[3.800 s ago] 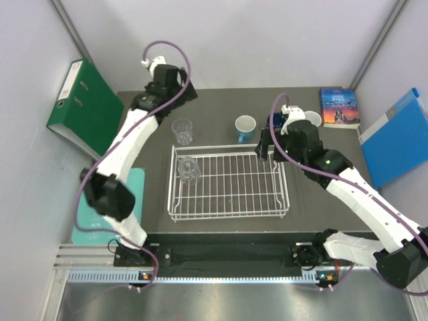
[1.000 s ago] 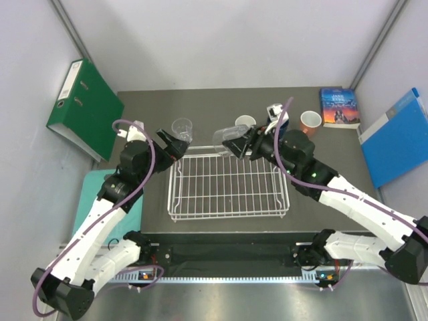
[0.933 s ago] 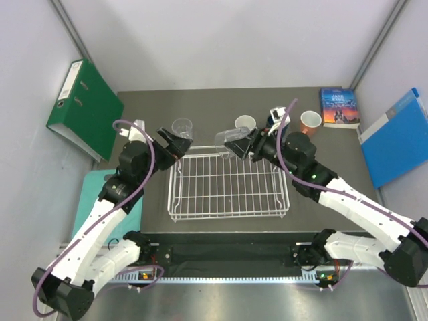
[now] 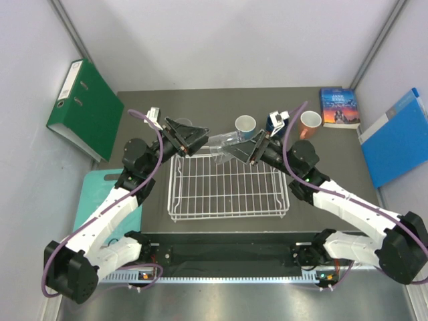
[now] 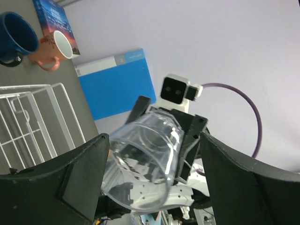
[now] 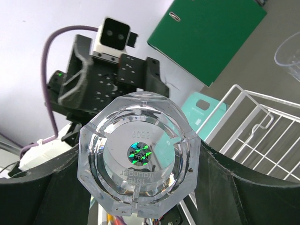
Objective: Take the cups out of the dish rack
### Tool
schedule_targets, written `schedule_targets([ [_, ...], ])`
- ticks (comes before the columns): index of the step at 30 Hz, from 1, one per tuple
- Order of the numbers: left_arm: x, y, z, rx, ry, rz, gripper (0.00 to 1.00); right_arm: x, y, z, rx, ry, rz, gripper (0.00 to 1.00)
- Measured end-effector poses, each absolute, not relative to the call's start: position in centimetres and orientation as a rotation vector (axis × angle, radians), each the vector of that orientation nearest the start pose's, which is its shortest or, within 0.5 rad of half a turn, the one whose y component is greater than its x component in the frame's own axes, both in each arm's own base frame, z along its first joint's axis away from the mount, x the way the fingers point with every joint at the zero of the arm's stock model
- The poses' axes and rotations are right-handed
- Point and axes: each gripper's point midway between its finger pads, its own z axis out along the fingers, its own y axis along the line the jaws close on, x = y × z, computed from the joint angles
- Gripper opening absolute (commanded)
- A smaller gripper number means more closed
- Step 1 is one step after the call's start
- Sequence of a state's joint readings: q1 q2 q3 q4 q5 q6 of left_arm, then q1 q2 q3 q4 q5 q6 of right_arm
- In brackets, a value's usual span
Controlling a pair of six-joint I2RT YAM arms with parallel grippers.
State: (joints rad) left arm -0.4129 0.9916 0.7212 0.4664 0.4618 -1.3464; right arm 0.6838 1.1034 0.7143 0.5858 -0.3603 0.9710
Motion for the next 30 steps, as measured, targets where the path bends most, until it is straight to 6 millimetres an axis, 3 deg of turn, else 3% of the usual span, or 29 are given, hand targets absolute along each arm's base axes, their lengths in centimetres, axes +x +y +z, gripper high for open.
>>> schedule_targets([
  [8, 25.5, -24.4, 36.4, -0.282, 1.627, -1.785, 0.82, 25.4, 33.0, 32.5, -0.124, 1.621, 1.590, 0.00],
  [12, 25.3, -24.5, 36.7, -0.267, 1.620, -1.801, 0.74, 25.9, 33.9, 32.4, -0.136, 1.617, 1.618, 0.00],
  [13, 25.3, -24.5, 36.8, -0.262, 1.615, -1.803, 0.70, 25.9, 34.0, 32.2, -0.139, 1.624, 1.623, 0.00],
  [14, 25.3, -24.6, 36.8, -0.257, 1.613, -1.806, 0.58, 25.9, 34.1, 32.0, -0.141, 1.631, 1.627, 0.00],
  [18, 25.7, -24.9, 36.2, -0.271, 1.633, -1.813, 0.26, 25.6, 34.3, 32.4, -0.147, 1.617, 1.651, 0.00],
  [22, 25.8, -25.2, 36.2, -0.263, 1.635, -1.835, 0.21, 25.2, 34.2, 32.4, -0.157, 1.610, 1.663, 0.00],
  [23, 25.7, -25.3, 36.1, -0.253, 1.641, -1.841, 0.15, 25.1, 34.2, 32.3, -0.160, 1.613, 1.666, 0.00],
  [24, 25.7, -25.4, 36.1, -0.248, 1.641, -1.848, 0.00, 25.0, 34.2, 32.3, -0.166, 1.613, 1.669, 0.00],
  [26, 25.6, -25.6, 36.2, -0.238, 1.643, -1.871, 0.00, 24.8, 34.2, 32.3, -0.175, 1.617, 1.678, 0.00],
  [28, 25.6, -25.7, 36.3, -0.219, 1.645, -1.880, 0.00, 24.7, 34.1, 32.2, -0.178, 1.625, 1.678, 0.28],
  [29, 25.6, -25.8, 36.3, -0.216, 1.650, -1.882, 0.00, 24.7, 34.0, 32.1, -0.180, 1.629, 1.676, 0.58],
  [30, 25.6, -25.9, 36.1, -0.208, 1.659, -1.880, 0.00, 24.7, 33.9, 32.1, -0.182, 1.635, 1.669, 0.71],
])
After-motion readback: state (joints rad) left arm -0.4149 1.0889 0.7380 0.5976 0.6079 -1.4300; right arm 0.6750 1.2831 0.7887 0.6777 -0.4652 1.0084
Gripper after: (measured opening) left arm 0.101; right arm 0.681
